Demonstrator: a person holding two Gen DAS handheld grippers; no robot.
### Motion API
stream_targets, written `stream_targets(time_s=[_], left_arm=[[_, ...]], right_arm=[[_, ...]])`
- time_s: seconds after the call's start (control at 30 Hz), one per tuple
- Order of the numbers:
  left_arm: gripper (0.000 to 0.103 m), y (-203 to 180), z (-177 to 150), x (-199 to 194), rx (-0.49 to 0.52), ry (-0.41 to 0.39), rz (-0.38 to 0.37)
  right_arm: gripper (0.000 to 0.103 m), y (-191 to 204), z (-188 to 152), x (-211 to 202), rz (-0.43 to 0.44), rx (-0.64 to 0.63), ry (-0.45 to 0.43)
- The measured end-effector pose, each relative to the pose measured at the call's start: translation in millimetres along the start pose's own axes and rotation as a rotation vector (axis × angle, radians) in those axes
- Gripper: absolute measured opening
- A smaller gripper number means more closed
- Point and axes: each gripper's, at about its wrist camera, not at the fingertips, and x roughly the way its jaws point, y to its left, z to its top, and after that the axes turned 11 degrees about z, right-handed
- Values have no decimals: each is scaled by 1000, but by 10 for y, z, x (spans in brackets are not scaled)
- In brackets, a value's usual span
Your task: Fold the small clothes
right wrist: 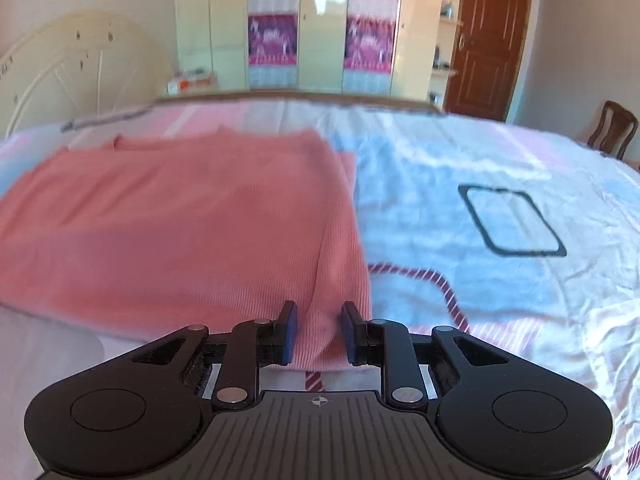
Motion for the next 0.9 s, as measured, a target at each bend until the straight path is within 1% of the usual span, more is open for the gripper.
stream_targets(time_s=[0.03,0.07,0.1,0.17,0.23,0.3,0.4,0.43,0.47,0.5,0.53,0.57,0.63,0.73,0.9], left_arm=[[50,11,-31,46,-4,14,-7],[51,22,-46,48,-6,2,-11],[52,24,-43,53,-4,3,-11],[52,29,-20,56,-11,13,-10],[51,30,6,36,-20,21,-1],[51,5,8,30,-1,24,17],[53,34,-3,39,-14,30,15],[53,33,9,32,-16,35,27],[50,35,27,-19,-8,26,60],[52,30,31,-74,9,-2,86],[52,47,18,-65,16,3,97],[53,81,-3,-4,10,41,91],[55,160,-39,14,-14,41,63],[54,144,-36,-3,6,43,65],[55,164,-37,-17,0,48,59]], right_arm=[[24,-14,-24,36,-5,-1,27],[23,-45,-56,112,-6,0,60],[23,-41,-75,115,-5,-12,49],[24,-17,-71,120,-11,-31,56],[24,-29,-65,133,-11,-30,59],[24,-15,-52,111,-12,-37,63],[23,-69,-82,127,-2,-20,59],[23,-79,-79,130,1,-13,58],[23,-91,-64,139,1,-13,63],[24,-82,-49,133,-2,-14,69],[24,-73,-41,122,-3,-14,70],[24,-67,-47,115,-4,-18,69],[24,-71,-76,119,-2,-25,64],[24,-64,-65,115,-4,-24,69],[24,-71,-49,120,0,-32,80]])
